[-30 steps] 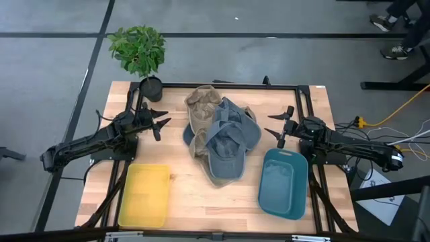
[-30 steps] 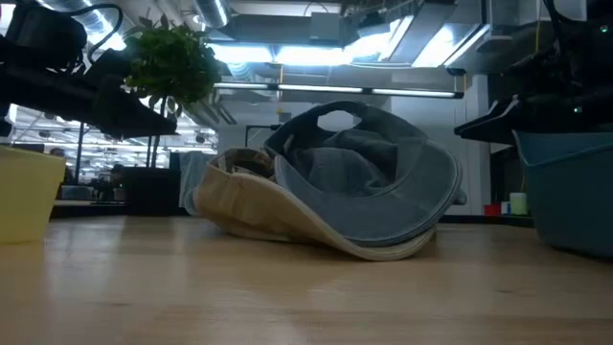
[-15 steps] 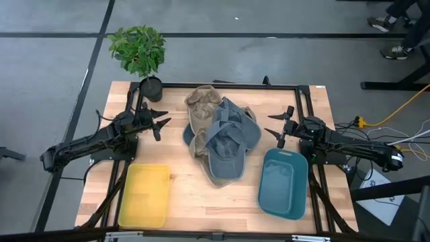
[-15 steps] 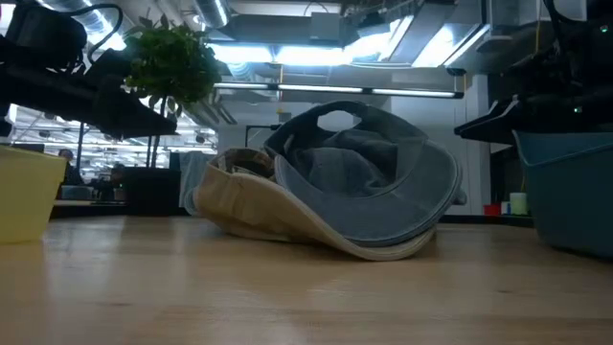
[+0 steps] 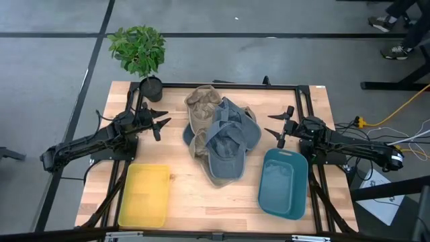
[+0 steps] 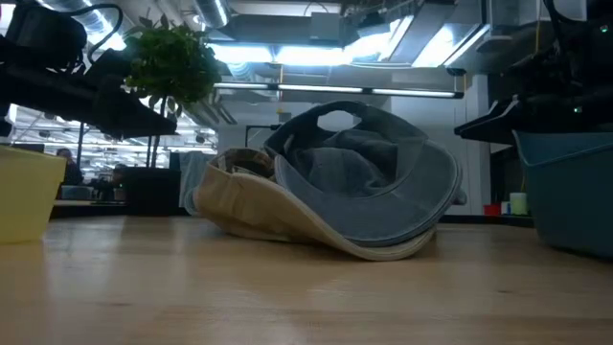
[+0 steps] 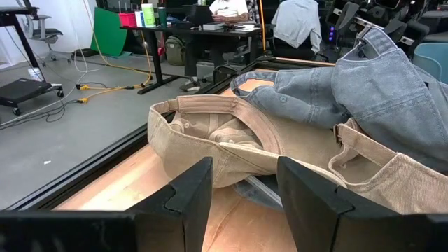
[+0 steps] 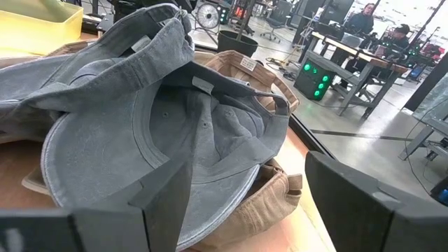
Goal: Pick & Place hat
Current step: Put the bottom blue cap into the blue bin
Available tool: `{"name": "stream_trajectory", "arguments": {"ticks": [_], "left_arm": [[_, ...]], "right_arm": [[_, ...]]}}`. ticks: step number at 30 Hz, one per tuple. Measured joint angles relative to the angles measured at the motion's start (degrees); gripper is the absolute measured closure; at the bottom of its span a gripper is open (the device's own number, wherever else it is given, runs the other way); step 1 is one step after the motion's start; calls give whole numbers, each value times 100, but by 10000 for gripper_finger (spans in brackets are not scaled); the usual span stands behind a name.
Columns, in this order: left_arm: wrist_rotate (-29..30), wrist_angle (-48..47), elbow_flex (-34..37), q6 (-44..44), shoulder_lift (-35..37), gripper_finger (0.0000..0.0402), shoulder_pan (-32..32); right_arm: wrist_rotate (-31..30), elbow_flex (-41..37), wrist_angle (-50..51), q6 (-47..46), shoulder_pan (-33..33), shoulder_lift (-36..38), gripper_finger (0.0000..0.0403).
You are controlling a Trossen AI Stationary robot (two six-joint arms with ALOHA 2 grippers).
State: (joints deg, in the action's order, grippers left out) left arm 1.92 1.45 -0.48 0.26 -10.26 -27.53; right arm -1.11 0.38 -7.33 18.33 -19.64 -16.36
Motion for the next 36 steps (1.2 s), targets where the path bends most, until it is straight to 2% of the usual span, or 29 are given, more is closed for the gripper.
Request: {"name": "stream_trajectory", "arguments": {"ticks": [7,13,17,22,25,29,34,36], "left_arm": [[0,0,1,0,2,245,-2],[0,0,0,1,1,245,-2],[0,0,-1,2,0,245,-2],[0,1,0,2,2,245,-1],[0,0,1,0,0,245,-2],[1,0,0,0,1,245,-2],[0,0,1,0,2,245,0],[0,0,1,0,0,245,-1]], "right_arm": [[-44,29,38,-2,196,-94,127],[-18,608,313,-124,427,-461,127],[239,1218,650,-1400,521,-979,127],[263,2100,716,-3553,721,-1889,127],[202,2641,790,-4105,931,-2448,127],[-319,3239,901,-4179,1448,-3183,127],[-463,3940,1072,-3206,2214,-4076,127],[-893,4249,1405,-3056,2467,-4407,127]]}}
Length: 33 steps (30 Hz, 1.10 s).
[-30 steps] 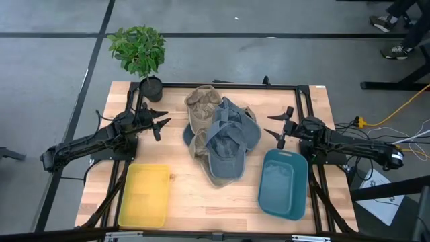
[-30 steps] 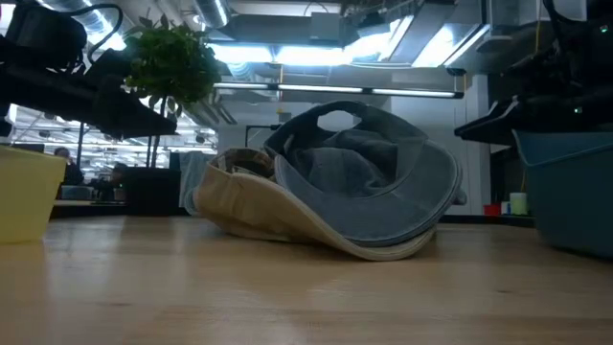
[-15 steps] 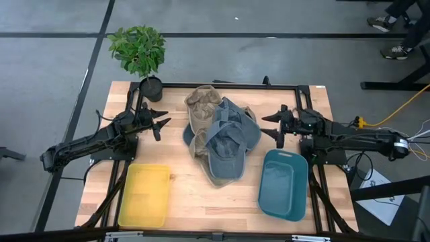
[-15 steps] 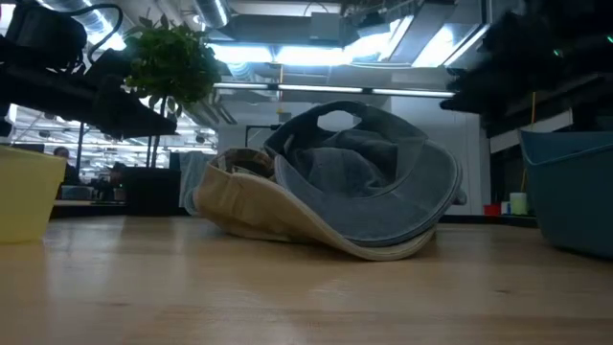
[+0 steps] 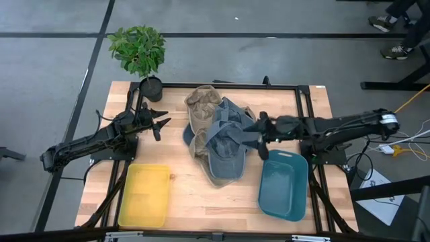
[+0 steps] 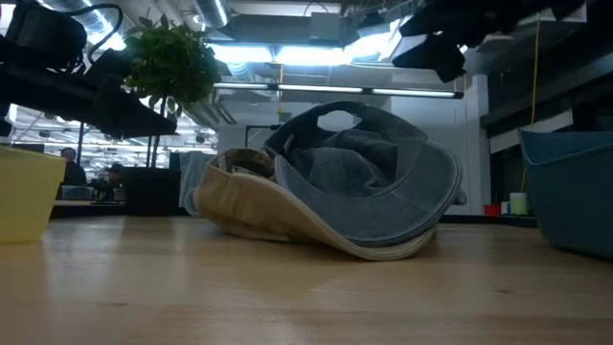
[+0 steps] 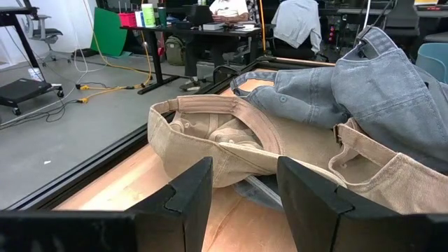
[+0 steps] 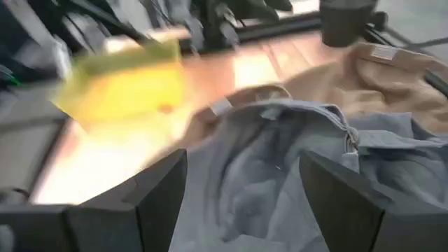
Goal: Pick & Place hat
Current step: Put the bottom blue cap into the blue bin
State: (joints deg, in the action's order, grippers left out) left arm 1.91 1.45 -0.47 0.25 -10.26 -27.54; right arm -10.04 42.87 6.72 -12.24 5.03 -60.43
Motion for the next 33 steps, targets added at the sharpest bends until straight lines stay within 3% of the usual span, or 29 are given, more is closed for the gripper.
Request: {"name": "stream_trajectory", "arguments": {"ticks": [4,7,16,20,24,33], "left_arm": [[1,0,-1,0,1,245,-1],[0,0,0,1,2,245,-1],[0,0,0,0,0,245,1],[0,0,0,0,1,245,-1],[0,0,0,0,1,245,1],[0,0,-1,2,0,245,1]], "right_arm": [[-1337,519,915,69,367,-591,127],[-1959,694,1176,81,497,-1024,127],[-3184,872,1031,-72,300,-1840,127],[-2898,974,1158,-302,150,-2101,137],[-2521,991,1198,-497,14,-2277,191],[-2451,995,1031,-83,-38,-2322,387]]}}
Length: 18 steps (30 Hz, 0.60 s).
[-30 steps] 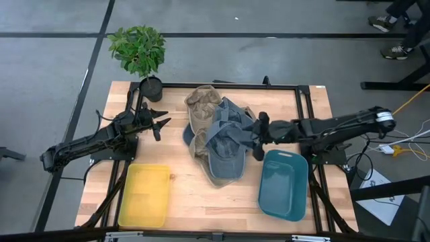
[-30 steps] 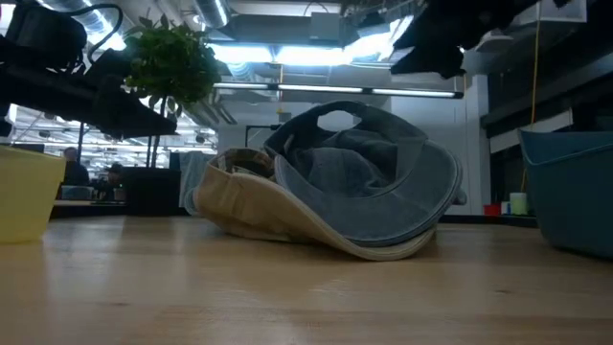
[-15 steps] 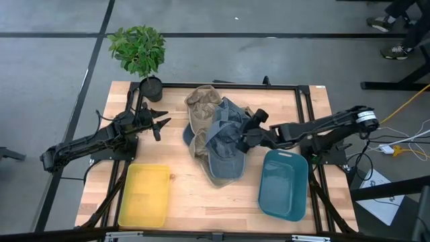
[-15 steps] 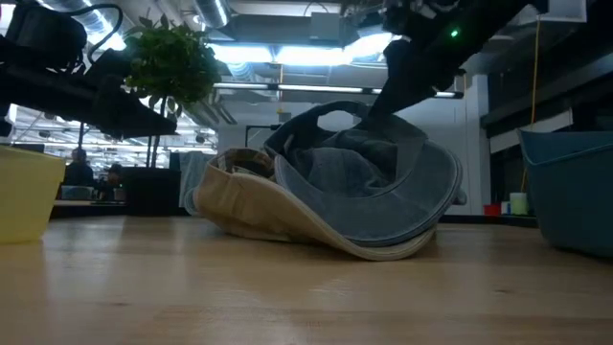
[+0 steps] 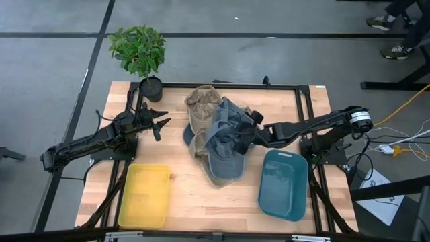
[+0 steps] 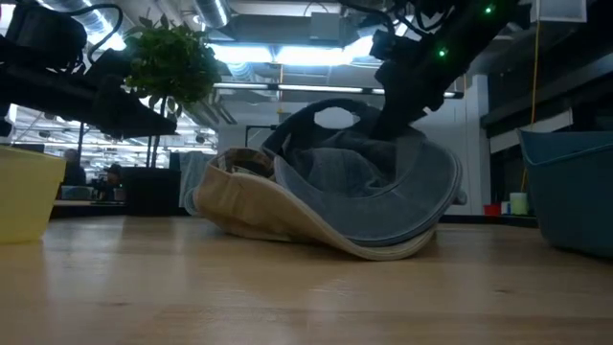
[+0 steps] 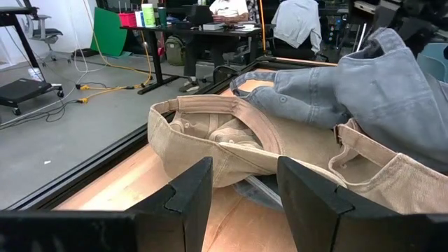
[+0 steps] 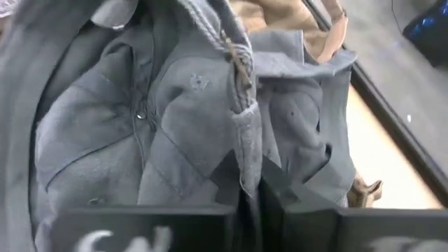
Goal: Pick & Place hat
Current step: Put the bottom blue cap into the blue bin
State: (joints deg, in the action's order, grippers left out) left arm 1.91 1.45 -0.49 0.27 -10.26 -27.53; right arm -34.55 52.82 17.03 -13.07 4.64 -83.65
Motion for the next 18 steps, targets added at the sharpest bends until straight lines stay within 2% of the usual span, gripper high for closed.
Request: {"name": "stream_trajectory", "arguments": {"ticks": [6,13,16,18], "left_arm": [[0,0,1,-1,1,245,0],[0,0,-1,-2,2,245,1],[0,0,2,-2,-1,245,1],[0,2,0,84,2,245,1]], "right_arm": [[-565,-2,-792,871,2,75,385],[-679,-1,-2835,2797,2,89,388],[-399,0,-3618,3639,0,108,391],[184,0,-3995,4250,-8,166,393]]}}
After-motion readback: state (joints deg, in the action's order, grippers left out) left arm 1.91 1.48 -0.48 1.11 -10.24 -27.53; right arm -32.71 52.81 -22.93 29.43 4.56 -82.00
